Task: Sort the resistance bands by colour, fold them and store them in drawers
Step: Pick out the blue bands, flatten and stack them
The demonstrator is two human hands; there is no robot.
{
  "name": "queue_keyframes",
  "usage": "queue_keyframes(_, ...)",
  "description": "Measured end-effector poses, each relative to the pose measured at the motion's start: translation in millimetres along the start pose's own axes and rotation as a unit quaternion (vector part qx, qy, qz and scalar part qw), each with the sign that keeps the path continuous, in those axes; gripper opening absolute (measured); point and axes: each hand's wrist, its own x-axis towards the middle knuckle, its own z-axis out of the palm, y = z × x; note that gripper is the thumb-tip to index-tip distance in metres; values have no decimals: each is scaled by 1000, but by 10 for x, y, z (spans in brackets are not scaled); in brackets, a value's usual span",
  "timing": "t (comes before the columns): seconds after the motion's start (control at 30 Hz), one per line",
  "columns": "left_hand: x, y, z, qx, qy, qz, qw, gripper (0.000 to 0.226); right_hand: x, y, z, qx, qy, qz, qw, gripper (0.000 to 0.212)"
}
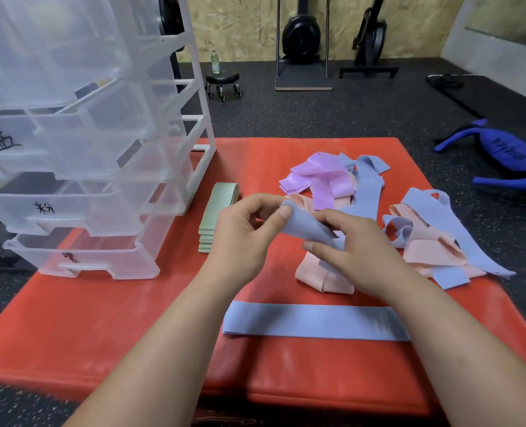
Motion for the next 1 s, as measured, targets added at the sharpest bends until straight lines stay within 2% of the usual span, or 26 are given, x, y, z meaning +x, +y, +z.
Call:
queue_keyframes(0.1,19,2,-43,-1,36,0,999,6,11,81,-84,-38,28,12,999,29)
queue_keyframes(0.2,33,-18,-63,-15,66,-14,998,8,-1,174,-137,-156,39,22,987,39)
queue_keyframes(0.33,73,-226,-176,90,120,-57,987,5,-49,353,-239,-207,20,70,976,31)
queue_keyframes(0.4,61,-301,-216,119,120,-85,982,9,-60,440,-290,-205,18,86,975,27)
queue_keyframes(0.5,49,-325,-239,91,119,-113,982,14,-75,526,-328,-175,2,104,979,23)
queue_keyframes(0.63,67,-362,-262,134,125,-114,976,14,-86,506,-323,-71,-48,165,983,7)
queue_keyframes(0.7,60,-381,-266,159,128,-118,972,15,-84,496,-321,-57,-67,195,977,17)
queue_keyframes(0.77,57,-384,-274,177,132,-124,967,16,-94,517,-316,-115,-97,207,967,19)
queue_keyframes(0.87,50,-392,-288,197,142,-126,962,19,-126,537,-300,-206,-144,219,943,41)
queue_keyframes(0.93,47,-408,-311,201,149,-128,960,19,-132,535,-283,-219,-148,228,937,54)
queue_keyframes(1.0,47,-431,-328,209,151,-129,958,18,-137,552,-267,-222,-143,230,937,55)
